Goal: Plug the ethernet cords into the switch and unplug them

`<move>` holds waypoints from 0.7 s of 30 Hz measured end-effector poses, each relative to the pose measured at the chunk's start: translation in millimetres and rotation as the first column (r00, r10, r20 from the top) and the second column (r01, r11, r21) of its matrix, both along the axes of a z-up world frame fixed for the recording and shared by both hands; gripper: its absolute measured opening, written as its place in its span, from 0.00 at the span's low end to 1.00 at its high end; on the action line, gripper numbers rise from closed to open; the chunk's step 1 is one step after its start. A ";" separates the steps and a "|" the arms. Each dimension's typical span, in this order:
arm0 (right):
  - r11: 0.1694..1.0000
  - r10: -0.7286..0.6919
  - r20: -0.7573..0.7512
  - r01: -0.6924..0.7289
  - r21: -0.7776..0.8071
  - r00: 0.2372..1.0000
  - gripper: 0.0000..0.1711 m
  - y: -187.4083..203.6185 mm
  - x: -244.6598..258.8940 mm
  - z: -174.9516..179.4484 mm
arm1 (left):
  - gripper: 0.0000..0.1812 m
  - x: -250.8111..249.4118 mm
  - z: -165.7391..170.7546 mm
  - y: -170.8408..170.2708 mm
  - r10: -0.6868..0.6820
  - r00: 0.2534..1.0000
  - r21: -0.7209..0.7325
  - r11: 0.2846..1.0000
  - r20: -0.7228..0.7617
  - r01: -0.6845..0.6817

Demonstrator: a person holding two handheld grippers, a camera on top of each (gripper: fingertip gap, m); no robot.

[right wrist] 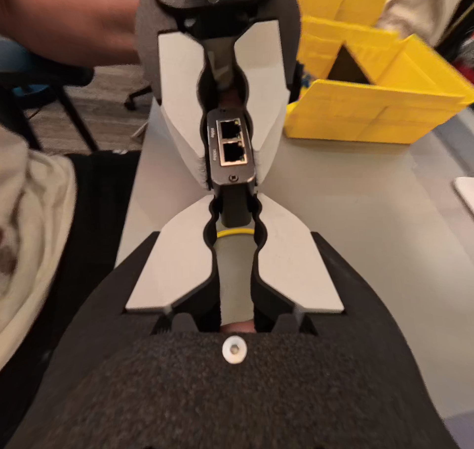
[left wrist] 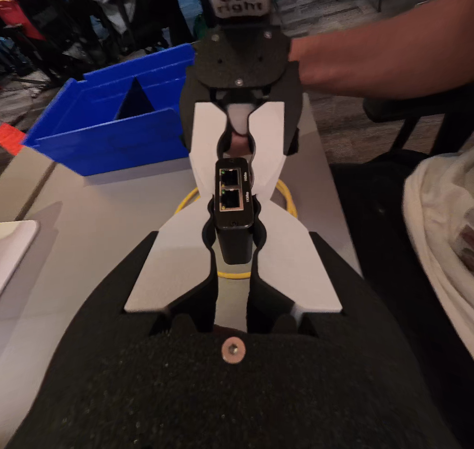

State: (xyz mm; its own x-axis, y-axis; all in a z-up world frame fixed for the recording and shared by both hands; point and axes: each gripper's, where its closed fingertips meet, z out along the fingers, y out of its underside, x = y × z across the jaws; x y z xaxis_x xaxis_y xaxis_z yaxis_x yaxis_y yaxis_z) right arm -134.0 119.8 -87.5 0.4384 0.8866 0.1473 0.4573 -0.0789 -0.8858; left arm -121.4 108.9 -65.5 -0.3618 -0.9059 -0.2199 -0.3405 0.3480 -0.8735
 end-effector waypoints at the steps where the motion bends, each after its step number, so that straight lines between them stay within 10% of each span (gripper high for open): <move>1: 0.998 -0.051 -0.027 0.052 0.038 0.998 0.14 8.2 3.6 3.3 | 0.14 1.4 2.6 8.3 0.038 0.999 0.025 0.999 0.012 -0.038; 10: 0.931 -0.365 0.003 0.365 -0.005 0.931 0.21 53.3 58.8 -8.6 | 0.13 32.9 3.4 181.2 0.598 0.770 0.340 0.692 0.224 -0.636; 21: 0.945 -0.203 0.159 0.236 -0.228 0.966 0.18 -26.4 8.7 -75.8 | 0.14 66.1 -28.3 217.5 0.508 0.762 0.490 0.584 0.402 -0.647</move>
State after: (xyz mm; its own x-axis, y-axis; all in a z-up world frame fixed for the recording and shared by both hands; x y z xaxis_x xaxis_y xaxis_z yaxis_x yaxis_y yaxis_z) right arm -125.3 93.4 -163.3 0.6176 0.7865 0.0087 0.5151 -0.3961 -0.7601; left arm -55.4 326.4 -93.8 0.3078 -0.5729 -0.7596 -0.4972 0.5838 -0.6418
